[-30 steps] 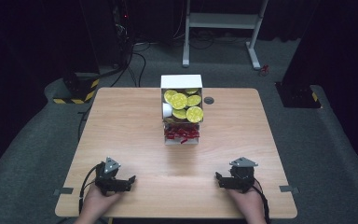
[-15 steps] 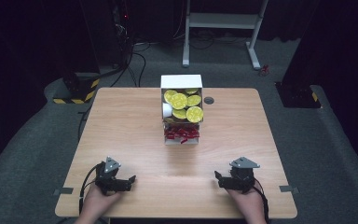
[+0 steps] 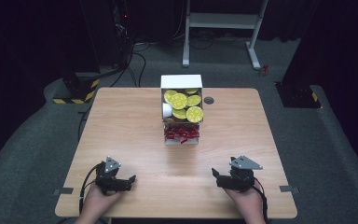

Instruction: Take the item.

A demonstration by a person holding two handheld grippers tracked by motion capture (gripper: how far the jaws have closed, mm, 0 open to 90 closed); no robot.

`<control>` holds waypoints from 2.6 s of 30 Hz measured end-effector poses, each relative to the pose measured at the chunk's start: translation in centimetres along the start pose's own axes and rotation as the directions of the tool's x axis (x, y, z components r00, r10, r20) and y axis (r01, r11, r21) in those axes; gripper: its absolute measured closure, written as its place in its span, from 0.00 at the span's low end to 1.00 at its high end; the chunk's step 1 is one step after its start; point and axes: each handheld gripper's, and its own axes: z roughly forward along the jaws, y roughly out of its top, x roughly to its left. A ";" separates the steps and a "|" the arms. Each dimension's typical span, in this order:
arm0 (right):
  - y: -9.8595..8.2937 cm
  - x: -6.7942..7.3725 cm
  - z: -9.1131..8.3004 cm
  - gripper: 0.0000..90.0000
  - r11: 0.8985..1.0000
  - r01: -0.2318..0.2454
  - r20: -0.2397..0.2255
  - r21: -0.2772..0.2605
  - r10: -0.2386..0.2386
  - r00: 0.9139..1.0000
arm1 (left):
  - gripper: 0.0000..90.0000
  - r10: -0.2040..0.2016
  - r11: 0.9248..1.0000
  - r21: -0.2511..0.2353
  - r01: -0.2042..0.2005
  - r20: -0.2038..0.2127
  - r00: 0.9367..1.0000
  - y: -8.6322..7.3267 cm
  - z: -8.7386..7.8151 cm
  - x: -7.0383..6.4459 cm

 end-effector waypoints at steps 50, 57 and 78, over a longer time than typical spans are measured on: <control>8.1 2.0 0.7 0.22 0.993 0.009 -0.050 -0.120 -0.016 0.999 | 0.01 0.012 1.000 0.005 -0.012 0.007 1.000 0.0 -0.1 0.1; 9.4 2.4 0.2 0.23 0.990 0.012 -0.050 -0.143 -0.020 0.999 | 0.01 0.012 1.000 0.005 -0.012 0.008 1.000 -0.1 -0.1 0.1; 12.6 3.1 -0.6 0.24 0.976 0.024 -0.048 -0.215 -0.035 0.998 | 0.01 0.014 1.000 0.004 -0.014 0.010 1.000 -0.1 -0.1 0.1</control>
